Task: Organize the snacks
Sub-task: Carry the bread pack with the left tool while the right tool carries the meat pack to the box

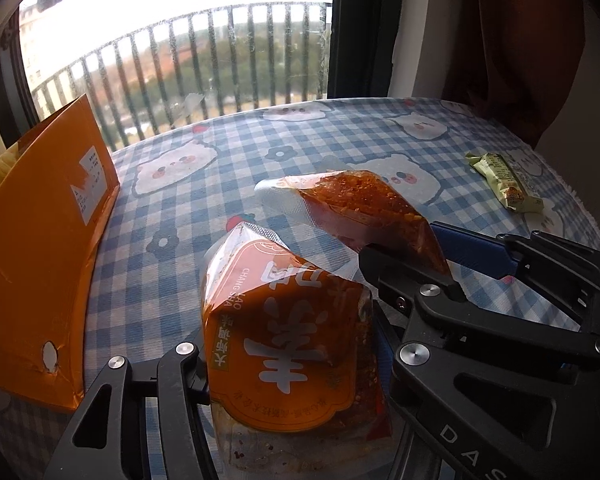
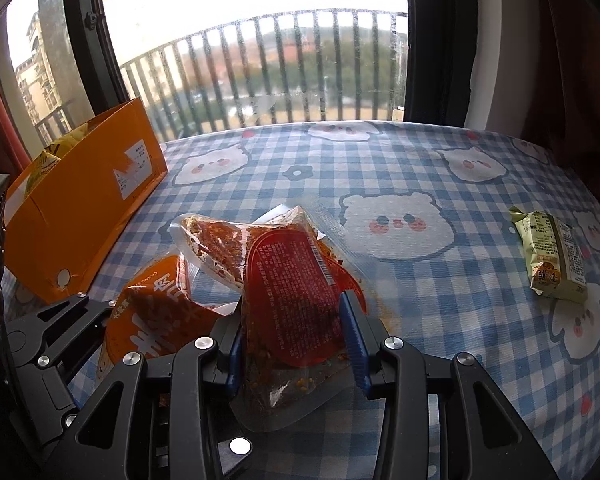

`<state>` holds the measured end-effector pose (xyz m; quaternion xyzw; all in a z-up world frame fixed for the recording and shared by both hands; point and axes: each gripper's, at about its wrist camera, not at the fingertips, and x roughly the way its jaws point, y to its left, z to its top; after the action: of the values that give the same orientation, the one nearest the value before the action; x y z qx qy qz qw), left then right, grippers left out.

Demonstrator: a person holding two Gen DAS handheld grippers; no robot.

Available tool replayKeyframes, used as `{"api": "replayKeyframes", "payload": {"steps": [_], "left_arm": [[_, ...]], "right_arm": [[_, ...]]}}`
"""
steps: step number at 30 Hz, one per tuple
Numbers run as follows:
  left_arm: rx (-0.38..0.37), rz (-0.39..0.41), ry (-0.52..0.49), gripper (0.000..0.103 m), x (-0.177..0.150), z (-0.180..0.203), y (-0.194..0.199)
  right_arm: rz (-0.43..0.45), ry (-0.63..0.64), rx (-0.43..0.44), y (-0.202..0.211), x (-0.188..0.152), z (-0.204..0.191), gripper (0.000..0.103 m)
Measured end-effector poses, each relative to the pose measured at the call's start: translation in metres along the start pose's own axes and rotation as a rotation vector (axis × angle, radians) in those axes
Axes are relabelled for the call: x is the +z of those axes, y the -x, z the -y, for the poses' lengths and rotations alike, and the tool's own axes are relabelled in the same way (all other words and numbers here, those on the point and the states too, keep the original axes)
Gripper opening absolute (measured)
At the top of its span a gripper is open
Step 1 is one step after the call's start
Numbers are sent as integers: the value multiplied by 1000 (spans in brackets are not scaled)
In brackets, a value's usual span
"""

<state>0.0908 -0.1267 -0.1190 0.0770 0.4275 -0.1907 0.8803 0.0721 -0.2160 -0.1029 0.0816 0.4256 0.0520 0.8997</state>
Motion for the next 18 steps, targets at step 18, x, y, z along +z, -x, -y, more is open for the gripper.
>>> {"api": "replayKeyframes", "payload": {"steps": [18], "left_arm": [[29,132,28,61,28,-22,59]], "right_arm": [[125,2,-1,47,35,-27,45]]}}
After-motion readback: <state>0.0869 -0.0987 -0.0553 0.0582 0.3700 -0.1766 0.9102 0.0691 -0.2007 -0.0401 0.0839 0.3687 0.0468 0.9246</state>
